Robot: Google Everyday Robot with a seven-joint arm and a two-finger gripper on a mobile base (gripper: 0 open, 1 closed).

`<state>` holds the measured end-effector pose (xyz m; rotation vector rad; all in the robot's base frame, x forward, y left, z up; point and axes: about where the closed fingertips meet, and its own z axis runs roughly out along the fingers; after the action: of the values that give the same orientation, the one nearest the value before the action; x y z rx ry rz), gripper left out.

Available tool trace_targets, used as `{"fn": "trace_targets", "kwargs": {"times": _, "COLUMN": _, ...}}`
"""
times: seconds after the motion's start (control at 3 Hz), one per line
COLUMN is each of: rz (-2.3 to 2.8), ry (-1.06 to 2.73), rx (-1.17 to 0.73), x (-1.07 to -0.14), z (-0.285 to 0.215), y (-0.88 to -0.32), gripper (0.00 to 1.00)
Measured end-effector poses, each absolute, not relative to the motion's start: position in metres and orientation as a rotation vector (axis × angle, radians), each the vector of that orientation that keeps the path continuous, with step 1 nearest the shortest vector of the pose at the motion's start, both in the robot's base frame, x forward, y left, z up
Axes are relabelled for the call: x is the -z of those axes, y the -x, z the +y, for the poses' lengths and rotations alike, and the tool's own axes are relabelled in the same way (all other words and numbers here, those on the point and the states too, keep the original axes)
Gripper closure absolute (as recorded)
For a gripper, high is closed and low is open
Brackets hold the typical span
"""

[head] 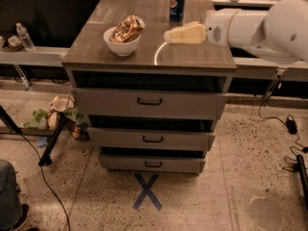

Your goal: Pick orange can from white bowl and place on counter

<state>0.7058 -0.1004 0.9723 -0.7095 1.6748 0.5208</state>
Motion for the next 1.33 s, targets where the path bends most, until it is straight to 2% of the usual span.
{"fn": "trace_targets", "kwargs": {"times": 0.33, "rz": 1.583, "ry": 0.578, "rx": -0.558, "x": -0.970, "z": -0.066, "y": -0.743, "gripper": 0.00}}
{"fn": "trace_targets", "kwargs": {"times": 0.67, "rz": 1.583, "ry": 0.574, "rx": -0.565, "x": -0.968, "z": -0.064, "y": -0.743, "gripper": 0.00}}
{"fn": "trace_targets", "kwargs": {"times": 1.33, "rz": 1.523, "ry": 0.350, "rx": -0.644, "x": -0.950, "z": -0.038, "y": -0.780, "gripper": 0.00}}
